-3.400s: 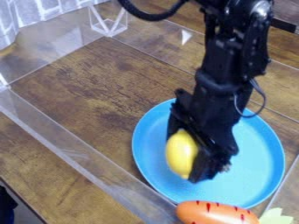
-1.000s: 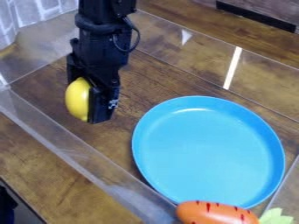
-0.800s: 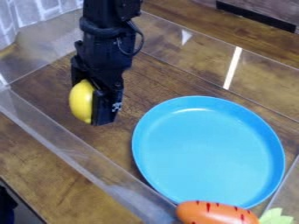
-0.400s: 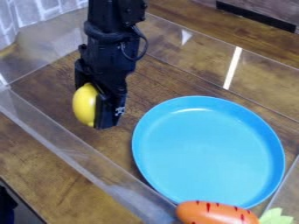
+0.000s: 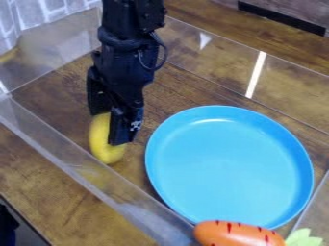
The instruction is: Remove the lemon from the blue tray and put it on the table
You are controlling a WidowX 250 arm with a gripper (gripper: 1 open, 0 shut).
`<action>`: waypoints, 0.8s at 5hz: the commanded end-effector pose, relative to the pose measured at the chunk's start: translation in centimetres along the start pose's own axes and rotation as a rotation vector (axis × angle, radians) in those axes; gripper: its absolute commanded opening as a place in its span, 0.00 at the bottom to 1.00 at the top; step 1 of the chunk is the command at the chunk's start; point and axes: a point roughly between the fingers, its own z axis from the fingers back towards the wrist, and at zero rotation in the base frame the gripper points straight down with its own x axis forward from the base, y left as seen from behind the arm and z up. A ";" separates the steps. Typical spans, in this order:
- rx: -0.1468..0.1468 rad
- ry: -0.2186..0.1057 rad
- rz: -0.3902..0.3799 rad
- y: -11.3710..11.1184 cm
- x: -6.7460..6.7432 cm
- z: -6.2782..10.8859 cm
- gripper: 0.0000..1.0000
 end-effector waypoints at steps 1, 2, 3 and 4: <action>0.015 -0.032 0.008 0.6 0.3 0.2 1.00; 0.016 -0.033 -0.005 0.8 0.9 0.0 1.00; 0.027 -0.039 -0.017 1.1 1.7 0.0 1.00; 0.033 -0.044 -0.014 1.3 1.8 -0.1 1.00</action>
